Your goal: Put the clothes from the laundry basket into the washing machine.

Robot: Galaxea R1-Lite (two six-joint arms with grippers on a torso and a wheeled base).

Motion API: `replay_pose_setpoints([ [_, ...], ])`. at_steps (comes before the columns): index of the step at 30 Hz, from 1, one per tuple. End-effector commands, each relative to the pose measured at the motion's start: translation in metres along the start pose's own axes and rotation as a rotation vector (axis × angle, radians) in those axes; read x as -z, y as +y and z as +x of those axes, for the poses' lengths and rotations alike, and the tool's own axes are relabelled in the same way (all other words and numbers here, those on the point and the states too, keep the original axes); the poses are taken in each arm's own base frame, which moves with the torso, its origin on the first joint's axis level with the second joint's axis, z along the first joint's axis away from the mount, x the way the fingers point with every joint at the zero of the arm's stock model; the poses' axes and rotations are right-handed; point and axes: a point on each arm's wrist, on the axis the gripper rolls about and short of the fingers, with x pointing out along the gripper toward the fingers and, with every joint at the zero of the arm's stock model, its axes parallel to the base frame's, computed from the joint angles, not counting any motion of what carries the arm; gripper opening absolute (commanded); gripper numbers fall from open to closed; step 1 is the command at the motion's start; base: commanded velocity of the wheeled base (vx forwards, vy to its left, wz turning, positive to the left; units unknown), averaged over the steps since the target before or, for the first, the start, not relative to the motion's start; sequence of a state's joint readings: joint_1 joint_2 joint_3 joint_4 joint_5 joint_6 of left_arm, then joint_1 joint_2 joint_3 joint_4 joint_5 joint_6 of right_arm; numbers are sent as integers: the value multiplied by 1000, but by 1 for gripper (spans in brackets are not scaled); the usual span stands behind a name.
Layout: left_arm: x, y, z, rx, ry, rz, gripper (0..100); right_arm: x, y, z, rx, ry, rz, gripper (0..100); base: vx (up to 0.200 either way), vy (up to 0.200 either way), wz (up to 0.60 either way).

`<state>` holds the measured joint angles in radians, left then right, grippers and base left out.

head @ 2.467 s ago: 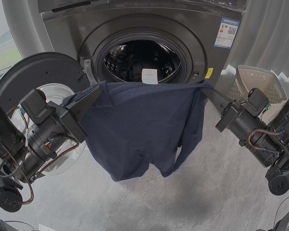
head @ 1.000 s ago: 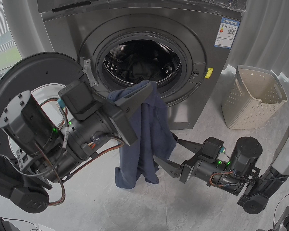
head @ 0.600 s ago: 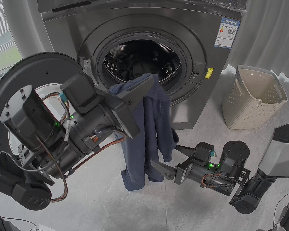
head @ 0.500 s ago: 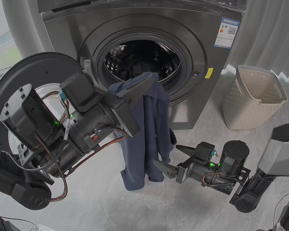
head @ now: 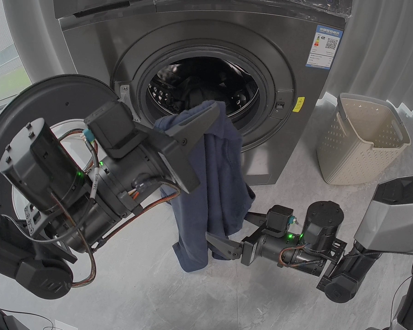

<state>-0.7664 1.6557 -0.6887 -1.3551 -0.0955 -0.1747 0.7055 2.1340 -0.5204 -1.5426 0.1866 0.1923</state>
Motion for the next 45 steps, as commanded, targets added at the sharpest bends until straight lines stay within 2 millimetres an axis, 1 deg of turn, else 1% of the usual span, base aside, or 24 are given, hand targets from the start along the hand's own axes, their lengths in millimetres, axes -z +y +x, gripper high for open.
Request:
replay_pose_setpoints([
  [1,1,0,1,0,1,-1,0,13,4,14,-35,24,-2,100,0,0,0],
  [6,0,0,2,-1,-3,0,0,20,4,42,-53,-11,-16,100,0,0,0],
  [11,1,0,3,-4,-2,0,0,36,5,56,-68,6,-8,100,0,0,0],
  [12,1,0,3,-4,-2,0,0,36,5,56,-68,6,-8,100,0,0,0],
  [16,1,0,3,-6,-1,0,0,39,6,68,-77,-17,-12,100,0,0,0],
  [18,1,0,3,-6,-1,1,0,41,3,76,-66,-33,-17,100,0,0,0],
  [20,0,0,2,-7,-3,1,0,45,-2,85,-14,-56,-17,100,0,0,0],
  [23,-1,0,1,-8,-6,0,0,55,-12,96,54,-71,-15,100,0,0,0],
  [26,-2,0,1,-9,-11,0,0,57,-20,101,73,-86,-14,100,0,0,0],
  [28,-3,0,1,-10,-13,1,0,55,-20,103,76,-94,-7,100,0,0,0],
  [29,-3,1,0,-13,-13,2,0,55,-20,102,79,-95,-5,0,0,0,0],
  [33,-4,4,-1,-24,-15,7,0,45,-19,101,96,-121,-3,0,0,0,0],
  [36,-4,5,-2,-29,-17,7,0,36,-23,98,106,-138,-2,0,0,0,0],
  [40,-1,20,-6,-87,-5,30,0,14,-34,84,142,-171,-4,0,0,0,0],
  [41,-1,21,-6,-92,-4,31,0,12,-34,83,144,-174,-5,0,0,0,0],
  [42,2,32,-9,-165,1,47,0,0,-38,73,160,-191,-8,0,0,0,0],
  [45,8,43,-17,-220,31,57,0,-16,-45,58,186,-209,-11,0,0,0,0],
])
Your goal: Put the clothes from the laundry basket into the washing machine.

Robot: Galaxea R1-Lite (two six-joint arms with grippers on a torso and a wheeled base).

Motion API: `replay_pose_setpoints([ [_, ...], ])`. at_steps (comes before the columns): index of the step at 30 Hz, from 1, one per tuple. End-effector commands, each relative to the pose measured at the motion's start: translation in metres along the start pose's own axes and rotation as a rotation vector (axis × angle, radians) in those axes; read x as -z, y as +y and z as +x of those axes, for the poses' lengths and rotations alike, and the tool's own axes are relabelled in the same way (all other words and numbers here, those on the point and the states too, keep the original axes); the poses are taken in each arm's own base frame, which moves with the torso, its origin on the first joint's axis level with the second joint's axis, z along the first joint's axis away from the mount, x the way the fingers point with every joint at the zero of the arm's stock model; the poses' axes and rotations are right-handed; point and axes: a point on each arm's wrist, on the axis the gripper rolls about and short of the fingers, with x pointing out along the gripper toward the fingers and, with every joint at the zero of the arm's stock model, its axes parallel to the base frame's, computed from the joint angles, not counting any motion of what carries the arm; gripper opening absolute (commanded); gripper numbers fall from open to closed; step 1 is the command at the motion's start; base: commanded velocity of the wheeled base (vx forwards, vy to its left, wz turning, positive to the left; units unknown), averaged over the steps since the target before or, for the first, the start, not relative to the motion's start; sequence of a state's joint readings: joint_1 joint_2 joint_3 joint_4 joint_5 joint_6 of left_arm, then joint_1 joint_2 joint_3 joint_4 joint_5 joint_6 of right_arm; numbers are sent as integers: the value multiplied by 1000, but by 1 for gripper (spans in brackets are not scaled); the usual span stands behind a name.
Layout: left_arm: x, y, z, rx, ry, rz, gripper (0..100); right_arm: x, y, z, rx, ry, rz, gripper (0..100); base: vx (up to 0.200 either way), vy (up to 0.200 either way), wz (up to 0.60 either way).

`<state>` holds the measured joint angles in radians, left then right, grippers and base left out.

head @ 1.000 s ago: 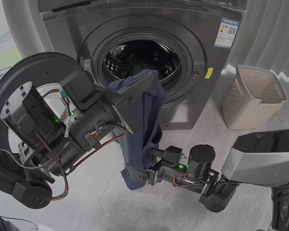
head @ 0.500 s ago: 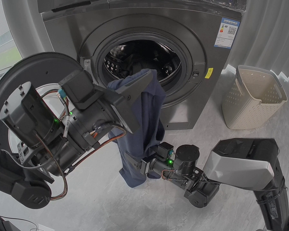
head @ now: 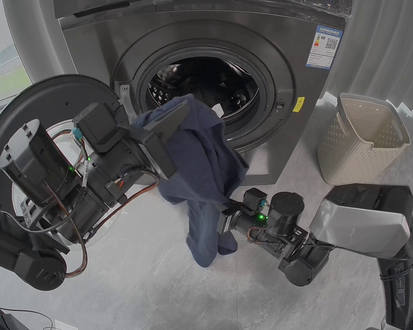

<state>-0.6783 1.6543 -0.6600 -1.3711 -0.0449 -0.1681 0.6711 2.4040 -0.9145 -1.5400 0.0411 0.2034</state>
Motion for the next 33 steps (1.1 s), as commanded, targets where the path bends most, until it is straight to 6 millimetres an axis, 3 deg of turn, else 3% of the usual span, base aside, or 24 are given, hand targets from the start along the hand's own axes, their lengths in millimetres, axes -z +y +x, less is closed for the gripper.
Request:
replay_pose_setpoints([
  [1,14,24,-12,-103,64,25,0,-45,-15,-21,43,-65,-8,0,0,0,0],
  [4,23,26,-19,-115,110,21,0,-55,-20,-29,62,-80,-14,0,0,0,0],
  [9,57,31,-38,-145,251,11,0,-83,-23,-38,72,-145,-27,0,0,0,0],
  [11,65,32,-41,-148,272,13,0,-86,-21,-40,69,-151,-24,0,0,0,0],
  [15,100,36,-55,-161,366,10,0,-93,-16,-43,58,-165,-21,0,0,0,0],
  [20,123,39,-64,-169,460,19,0,-103,-10,-46,43,-193,-21,0,0,0,0],
  [27,137,41,-63,-171,502,13,0,-114,2,-51,16,-224,-20,0,0,0,0],
  [33,136,41,-57,-165,479,11,0,-112,3,-52,15,-213,-18,0,0,0,0],
])
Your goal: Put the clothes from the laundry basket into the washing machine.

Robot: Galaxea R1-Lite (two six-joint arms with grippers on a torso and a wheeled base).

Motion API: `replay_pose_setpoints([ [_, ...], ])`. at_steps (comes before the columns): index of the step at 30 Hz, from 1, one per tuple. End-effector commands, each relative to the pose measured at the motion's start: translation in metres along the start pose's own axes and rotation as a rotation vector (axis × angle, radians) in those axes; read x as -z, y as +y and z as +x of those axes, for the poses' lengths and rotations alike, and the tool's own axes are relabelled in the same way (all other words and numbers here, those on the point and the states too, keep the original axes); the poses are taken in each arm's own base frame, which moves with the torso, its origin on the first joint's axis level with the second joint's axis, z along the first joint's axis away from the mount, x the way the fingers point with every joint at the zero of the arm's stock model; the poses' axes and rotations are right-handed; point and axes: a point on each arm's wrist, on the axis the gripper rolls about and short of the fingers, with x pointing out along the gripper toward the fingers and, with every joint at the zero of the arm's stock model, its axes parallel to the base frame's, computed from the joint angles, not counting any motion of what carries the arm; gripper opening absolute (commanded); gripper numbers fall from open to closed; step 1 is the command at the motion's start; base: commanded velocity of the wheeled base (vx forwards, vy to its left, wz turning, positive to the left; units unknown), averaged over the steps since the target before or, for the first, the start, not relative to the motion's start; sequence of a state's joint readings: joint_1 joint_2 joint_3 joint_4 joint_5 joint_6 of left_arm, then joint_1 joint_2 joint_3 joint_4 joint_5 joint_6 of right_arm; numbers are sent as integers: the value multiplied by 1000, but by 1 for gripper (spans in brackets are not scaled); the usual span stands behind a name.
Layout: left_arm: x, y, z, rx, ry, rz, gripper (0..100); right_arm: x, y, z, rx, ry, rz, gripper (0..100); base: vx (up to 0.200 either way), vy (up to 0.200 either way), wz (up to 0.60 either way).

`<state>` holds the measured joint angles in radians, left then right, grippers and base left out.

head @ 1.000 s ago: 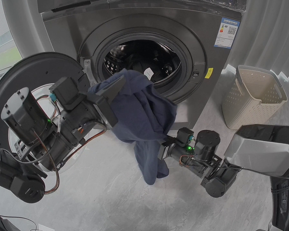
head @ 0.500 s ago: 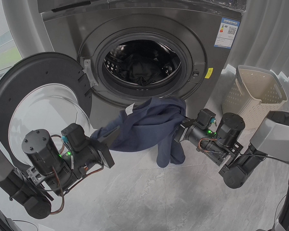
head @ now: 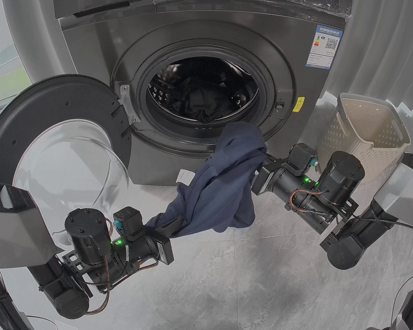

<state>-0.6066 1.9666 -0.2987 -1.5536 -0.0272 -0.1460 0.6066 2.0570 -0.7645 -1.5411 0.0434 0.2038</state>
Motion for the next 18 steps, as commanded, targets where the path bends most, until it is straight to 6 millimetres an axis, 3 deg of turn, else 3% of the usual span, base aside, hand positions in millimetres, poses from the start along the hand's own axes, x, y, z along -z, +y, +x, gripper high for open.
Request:
replay_pose_setpoints([
  [1,3,0,4,1,4,-1,0,-3,2,-2,-6,-5,1,0,0,0,0],
  [4,3,0,4,2,7,2,0,-4,1,-2,-5,-7,0,0,0,0,0],
  [5,4,0,4,1,12,0,100,-4,1,-1,-4,-10,0,0,0,0,0],
  [12,28,-9,-12,33,136,7,100,-1,1,-1,-4,-1,-4,0,0,0,0],
  [18,34,-16,-14,70,166,16,100,0,3,-2,-6,4,-1,0,0,0,0],
])
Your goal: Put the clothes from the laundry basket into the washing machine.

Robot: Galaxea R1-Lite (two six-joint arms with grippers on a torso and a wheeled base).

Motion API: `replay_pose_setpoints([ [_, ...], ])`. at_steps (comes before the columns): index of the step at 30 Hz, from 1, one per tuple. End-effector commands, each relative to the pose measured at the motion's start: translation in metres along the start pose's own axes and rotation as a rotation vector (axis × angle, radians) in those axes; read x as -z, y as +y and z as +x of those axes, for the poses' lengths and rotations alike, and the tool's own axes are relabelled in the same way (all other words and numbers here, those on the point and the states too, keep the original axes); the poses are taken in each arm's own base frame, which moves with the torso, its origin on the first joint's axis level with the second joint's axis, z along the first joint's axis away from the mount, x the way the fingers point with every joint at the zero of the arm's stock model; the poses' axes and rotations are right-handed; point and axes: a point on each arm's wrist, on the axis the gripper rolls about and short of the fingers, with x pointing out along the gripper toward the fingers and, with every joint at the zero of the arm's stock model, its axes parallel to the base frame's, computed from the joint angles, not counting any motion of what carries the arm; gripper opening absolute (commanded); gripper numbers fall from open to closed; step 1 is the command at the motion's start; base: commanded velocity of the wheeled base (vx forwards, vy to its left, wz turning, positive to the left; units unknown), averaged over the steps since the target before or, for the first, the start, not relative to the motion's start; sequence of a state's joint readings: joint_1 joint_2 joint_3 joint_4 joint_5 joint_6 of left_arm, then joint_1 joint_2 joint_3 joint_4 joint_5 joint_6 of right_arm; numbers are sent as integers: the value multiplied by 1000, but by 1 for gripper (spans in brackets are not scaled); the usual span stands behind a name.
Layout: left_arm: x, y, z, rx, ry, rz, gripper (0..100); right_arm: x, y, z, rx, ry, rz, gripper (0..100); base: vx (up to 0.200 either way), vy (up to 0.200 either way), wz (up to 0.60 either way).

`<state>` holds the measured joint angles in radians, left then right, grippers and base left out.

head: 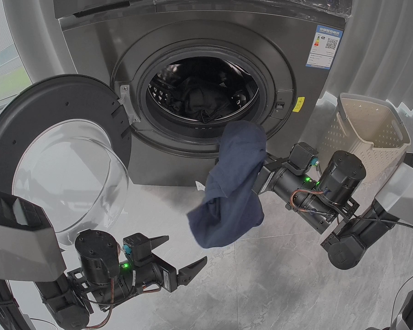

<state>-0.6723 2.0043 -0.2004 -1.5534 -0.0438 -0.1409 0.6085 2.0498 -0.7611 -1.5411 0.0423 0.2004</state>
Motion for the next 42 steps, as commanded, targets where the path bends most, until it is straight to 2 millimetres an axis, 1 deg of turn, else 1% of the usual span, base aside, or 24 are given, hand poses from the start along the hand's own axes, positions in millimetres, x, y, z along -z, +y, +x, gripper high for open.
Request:
replay_pose_setpoints([
  [1,6,-2,4,8,21,2,100,4,3,-1,-9,13,5,0,0,0,0],
  [4,-2,-3,16,8,-27,4,100,7,8,-4,-18,29,9,0,0,0,0],
  [7,-19,-6,31,33,-115,7,100,7,12,-3,-28,30,12,0,0,0,0],
  [9,-20,-6,32,34,-119,7,100,7,12,-3,-30,30,12,0,0,0,0],
  [10,-36,-14,47,68,-201,10,100,8,13,-3,-22,30,13,0,0,0,0],
  [13,-45,-16,56,80,-246,12,100,10,16,-3,-24,32,17,0,0,0,0],
  [16,-48,-19,67,90,-267,13,100,13,19,-3,-30,41,19,0,0,0,0],
  [20,-46,-21,73,98,-269,14,100,12,22,-3,-37,38,21,0,0,0,0],
  [30,-41,-16,81,86,-259,10,100,13,27,-4,-46,43,26,0,0,0,0],
  [31,-38,-15,85,83,-251,12,100,13,29,-4,-44,41,27,0,0,0,0],
  [34,-37,-13,94,76,-260,13,100,13,34,-5,-29,39,30,0,0,0,0],
  [36,-38,-10,97,65,-270,10,100,14,36,-7,-31,45,33,0,0,0,0],
  [37,-43,-2,104,44,-298,5,100,15,40,-10,-38,55,40,0,0,0,0],
  [39,-45,3,109,32,-312,3,100,15,42,-12,-43,60,43,0,0,0,0],
  [40,-47,10,113,16,-328,2,100,14,45,-16,-51,66,44,0,0,0,0],
  [42,-47,17,117,1,-332,2,100,13,48,-17,-57,66,46,0,0,0,0],
])
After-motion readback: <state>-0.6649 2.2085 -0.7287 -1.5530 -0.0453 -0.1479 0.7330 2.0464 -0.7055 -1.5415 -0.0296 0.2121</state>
